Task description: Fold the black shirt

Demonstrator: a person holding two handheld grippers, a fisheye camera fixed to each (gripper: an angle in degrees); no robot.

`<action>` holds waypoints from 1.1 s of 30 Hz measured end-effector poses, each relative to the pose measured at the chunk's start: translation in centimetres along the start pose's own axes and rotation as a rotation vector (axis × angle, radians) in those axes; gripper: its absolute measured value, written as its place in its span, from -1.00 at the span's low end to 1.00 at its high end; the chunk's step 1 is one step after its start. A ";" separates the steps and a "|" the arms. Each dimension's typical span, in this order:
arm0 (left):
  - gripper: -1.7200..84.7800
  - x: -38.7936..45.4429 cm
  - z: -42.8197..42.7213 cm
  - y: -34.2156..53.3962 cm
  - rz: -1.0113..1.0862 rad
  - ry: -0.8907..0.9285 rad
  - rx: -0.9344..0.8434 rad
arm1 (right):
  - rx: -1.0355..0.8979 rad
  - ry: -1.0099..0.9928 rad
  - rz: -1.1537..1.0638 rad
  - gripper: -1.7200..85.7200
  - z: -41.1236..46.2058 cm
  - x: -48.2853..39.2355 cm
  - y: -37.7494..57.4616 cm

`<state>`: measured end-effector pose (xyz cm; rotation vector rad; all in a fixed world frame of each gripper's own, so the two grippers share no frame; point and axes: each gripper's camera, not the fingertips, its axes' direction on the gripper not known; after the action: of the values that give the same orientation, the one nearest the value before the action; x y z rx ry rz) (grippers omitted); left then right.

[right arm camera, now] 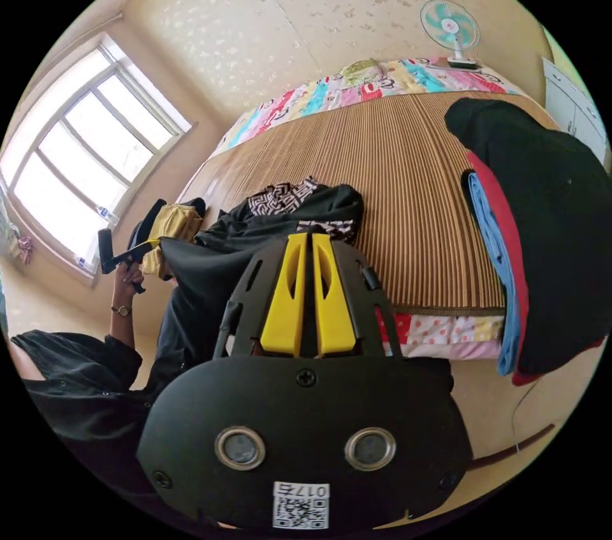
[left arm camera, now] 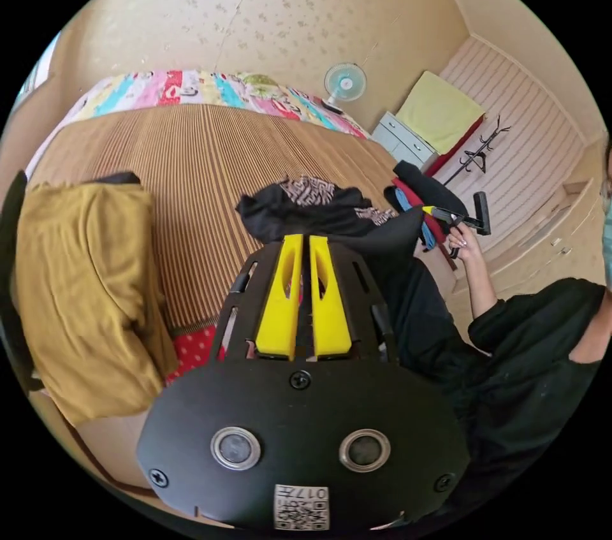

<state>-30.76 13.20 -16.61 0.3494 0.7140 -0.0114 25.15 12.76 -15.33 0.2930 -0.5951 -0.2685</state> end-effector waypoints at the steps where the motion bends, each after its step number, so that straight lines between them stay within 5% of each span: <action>1: -0.91 -0.4 0.5 -0.6 -0.008 -0.003 0.008 | 0.019 0.008 -0.002 -0.89 0.3 0.2 -0.7; 8: -0.66 -2.8 0.2 2.6 -0.105 -0.052 0.096 | 0.103 0.006 0.047 -0.78 -1.4 0.9 -0.4; 15: -0.65 -1.3 5.6 11.6 -0.154 0.038 -0.198 | -0.138 -0.011 0.058 -0.78 0.4 2.7 7.3; 23: -0.73 -2.0 9.1 13.5 -0.260 0.007 -0.294 | -0.159 -0.106 0.187 -0.77 0.7 5.5 10.1; 33: -0.88 -4.2 3.5 16.4 -0.278 0.290 -0.169 | -0.328 -0.100 0.188 -0.72 0.8 9.0 10.1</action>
<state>-29.67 27.09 -6.38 0.0874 1.0401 -0.1655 33.46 18.96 -6.62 -0.0931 -0.6617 -0.1954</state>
